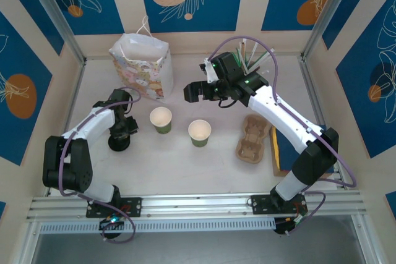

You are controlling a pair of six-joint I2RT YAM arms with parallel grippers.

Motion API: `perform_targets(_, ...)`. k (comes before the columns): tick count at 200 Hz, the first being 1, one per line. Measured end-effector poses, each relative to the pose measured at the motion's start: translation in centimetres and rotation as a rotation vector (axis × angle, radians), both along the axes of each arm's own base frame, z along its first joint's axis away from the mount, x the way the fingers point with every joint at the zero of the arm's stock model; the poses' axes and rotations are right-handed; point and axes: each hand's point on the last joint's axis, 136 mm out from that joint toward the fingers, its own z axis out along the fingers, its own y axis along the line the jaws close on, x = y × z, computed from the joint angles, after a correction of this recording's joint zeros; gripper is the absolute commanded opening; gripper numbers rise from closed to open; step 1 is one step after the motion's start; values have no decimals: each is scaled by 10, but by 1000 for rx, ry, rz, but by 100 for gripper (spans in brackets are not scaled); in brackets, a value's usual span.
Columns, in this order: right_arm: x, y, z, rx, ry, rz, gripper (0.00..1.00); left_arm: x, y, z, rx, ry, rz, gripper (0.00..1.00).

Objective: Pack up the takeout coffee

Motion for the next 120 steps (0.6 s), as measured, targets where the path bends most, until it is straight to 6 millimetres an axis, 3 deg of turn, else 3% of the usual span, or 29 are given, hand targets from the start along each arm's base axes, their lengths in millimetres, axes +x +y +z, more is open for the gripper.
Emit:
perform_targets(61, 0, 0, -1, -2, 2, 0, 99, -1, 1, -1, 4, 3, -16, 10)
perform_targets(75, 0, 0, -1, -2, 2, 0, 99, -1, 1, -1, 5, 5, -19, 2)
perform_targets(120, -1, 2, -1, -2, 3, 6, 99, -7, 1, 10, 1, -10, -16, 3)
